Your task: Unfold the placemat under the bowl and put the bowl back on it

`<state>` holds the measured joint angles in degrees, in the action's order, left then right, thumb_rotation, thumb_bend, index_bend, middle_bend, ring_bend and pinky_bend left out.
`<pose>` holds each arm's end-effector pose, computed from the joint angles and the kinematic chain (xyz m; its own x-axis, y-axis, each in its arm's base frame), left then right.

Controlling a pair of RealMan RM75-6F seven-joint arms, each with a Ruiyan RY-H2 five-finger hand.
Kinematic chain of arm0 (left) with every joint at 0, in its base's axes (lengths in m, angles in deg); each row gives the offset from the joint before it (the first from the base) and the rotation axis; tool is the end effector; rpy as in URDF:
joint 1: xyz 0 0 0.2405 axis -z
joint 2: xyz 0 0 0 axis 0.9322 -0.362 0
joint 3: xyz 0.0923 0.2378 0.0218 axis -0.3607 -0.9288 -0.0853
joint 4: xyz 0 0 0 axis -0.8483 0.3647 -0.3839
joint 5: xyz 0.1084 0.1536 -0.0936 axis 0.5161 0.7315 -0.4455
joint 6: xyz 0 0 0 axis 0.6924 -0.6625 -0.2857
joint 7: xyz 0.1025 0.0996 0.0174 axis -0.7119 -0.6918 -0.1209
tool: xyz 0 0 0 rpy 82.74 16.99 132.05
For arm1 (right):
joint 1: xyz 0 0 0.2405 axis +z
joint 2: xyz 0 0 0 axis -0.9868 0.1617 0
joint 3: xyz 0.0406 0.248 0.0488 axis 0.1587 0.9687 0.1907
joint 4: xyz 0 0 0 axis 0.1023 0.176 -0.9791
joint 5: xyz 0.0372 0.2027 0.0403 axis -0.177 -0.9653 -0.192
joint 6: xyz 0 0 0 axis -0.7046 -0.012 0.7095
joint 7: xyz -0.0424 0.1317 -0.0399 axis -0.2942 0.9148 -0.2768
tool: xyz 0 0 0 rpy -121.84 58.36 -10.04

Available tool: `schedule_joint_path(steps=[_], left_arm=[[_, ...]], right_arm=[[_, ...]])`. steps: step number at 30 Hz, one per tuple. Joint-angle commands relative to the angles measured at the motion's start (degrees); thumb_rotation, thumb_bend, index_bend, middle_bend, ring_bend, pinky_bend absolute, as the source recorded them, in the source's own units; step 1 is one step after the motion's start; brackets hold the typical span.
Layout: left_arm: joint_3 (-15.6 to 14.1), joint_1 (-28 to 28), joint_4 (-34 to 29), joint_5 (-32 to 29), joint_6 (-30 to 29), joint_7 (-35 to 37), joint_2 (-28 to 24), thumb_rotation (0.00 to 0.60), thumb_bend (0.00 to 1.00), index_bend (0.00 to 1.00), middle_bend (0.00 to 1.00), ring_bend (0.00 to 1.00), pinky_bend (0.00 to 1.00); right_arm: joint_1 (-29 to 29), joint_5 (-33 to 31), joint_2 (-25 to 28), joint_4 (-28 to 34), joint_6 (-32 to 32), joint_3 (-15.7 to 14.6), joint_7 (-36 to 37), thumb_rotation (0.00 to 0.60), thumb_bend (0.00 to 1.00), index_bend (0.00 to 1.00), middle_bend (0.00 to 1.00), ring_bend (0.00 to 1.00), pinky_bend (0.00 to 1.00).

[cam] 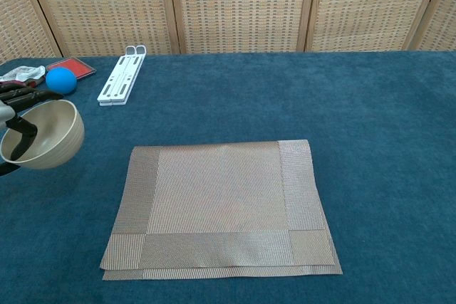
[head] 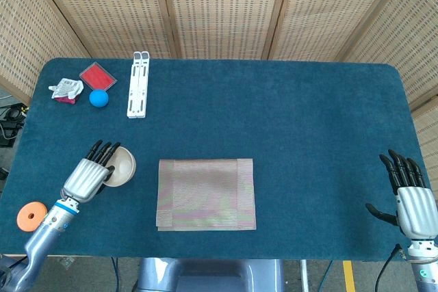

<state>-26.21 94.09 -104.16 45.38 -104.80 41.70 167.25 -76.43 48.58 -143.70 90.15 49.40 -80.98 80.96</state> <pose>-0.2898 0.2697 0.0389 0.7416 0.0732 0.6669 0.6297 -0.4189 -0.6542 -0.3042 -0.1846 0.1679 0.3081 0.0814 0.9479 -0.9486 -0.0493 0.3126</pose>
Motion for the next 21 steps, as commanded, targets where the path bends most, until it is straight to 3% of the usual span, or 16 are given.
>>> schedule_joint_path(steps=[1,10,12,14,18,21], left_arm=[[-0.75,-0.79,2.25,-0.30,0.77,1.96,-0.03,0.600,0.57,0.73,0.00,0.00,0.00],[-1.68,-1.40,5.01,-1.83,4.89,1.84,0.89,0.600,0.57,0.68,0.00,0.00,0.00],[-1.67,-1.45,5.05,-1.96,5.24,1.98,0.79,0.600,0.51,0.64,0.00,0.00,0.00],[-1.57,-1.58,4.85,-1.89,5.04,2.52,0.37,0.600,0.39,0.55,0.00,0.00,0.00],[-1.15,-1.66,3.46,-1.06,3.50,4.04,-1.25,0.600,0.12,0.21,0.00,0.00,0.00],[-0.87,-1.61,1.98,-0.46,2.53,5.07,-2.66,0.600,0.02,0.08,0.00,0.00,0.00]], right_arm=[[0.02,-0.05,0.03,0.06,-0.08,-0.01,-0.02,0.600,0.13,0.05,0.00,0.00,0.00],[-0.08,-0.07,0.34,0.20,0.08,0.03,0.78,0.600,0.13,0.05,0.00,0.00,0.00],[-0.07,-0.04,0.36,0.22,0.07,0.03,0.79,0.600,0.13,0.05,0.00,0.00,0.00],[-0.05,0.05,0.31,0.21,0.07,-0.01,0.64,0.600,0.13,0.05,0.00,0.00,0.00],[-0.05,0.03,0.25,0.30,0.04,-0.04,0.44,0.600,0.13,0.05,0.00,0.00,0.00],[-0.09,0.07,0.28,0.38,0.12,-0.05,0.41,0.600,0.13,0.05,0.00,0.00,0.00]])
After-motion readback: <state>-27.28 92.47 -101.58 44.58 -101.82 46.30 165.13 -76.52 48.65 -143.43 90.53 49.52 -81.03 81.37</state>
